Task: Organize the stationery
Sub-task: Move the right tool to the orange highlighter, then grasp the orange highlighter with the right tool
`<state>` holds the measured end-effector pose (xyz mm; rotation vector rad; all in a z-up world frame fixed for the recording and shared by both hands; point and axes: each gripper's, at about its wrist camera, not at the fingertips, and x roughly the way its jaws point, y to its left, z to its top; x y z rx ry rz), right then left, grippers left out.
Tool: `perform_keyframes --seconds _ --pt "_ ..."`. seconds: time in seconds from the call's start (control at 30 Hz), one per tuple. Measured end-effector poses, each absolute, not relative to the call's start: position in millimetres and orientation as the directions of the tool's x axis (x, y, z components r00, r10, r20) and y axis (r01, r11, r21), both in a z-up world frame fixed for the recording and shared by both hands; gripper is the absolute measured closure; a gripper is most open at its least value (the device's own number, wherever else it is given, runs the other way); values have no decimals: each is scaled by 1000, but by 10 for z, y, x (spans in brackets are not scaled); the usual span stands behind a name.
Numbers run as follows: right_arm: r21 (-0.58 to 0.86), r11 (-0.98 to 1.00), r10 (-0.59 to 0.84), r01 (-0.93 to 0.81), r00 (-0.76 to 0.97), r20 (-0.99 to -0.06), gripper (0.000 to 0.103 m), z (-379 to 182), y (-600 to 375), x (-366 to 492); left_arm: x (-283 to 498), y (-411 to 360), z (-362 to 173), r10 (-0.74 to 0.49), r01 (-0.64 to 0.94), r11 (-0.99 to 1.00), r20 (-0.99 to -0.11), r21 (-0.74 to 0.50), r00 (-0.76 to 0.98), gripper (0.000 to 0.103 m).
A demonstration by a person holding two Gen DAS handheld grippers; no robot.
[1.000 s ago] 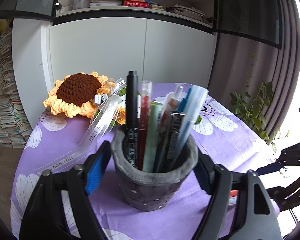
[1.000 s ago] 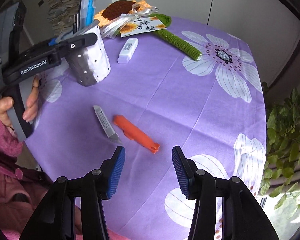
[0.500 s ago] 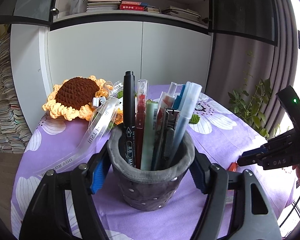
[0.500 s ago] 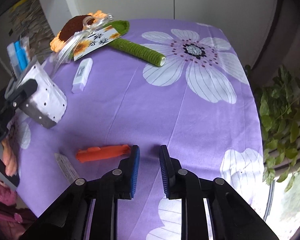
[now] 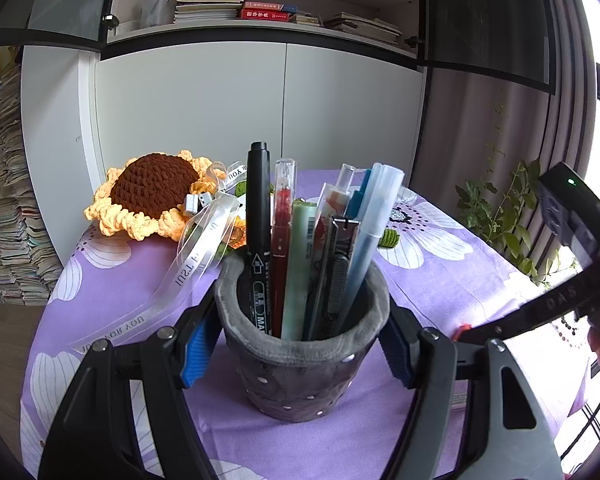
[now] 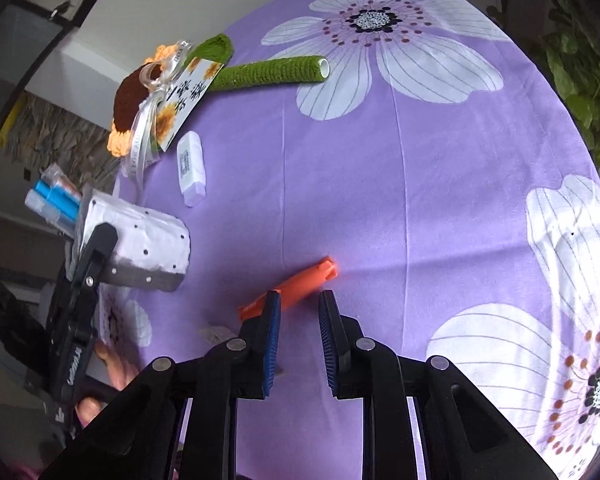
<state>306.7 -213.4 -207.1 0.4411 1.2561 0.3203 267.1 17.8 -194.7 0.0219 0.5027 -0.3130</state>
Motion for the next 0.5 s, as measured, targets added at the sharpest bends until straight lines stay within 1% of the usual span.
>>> perform_keyframes --seconds 0.13,0.5 --pt "520 851 480 77 289 -828 81 -2086 -2117 3234 2670 176 -1945 -291 301 952 -477 -58 829 34" --pt "447 895 432 7 238 -870 81 -2049 -1687 3554 2692 193 -1950 -304 305 949 -482 -78 821 33"
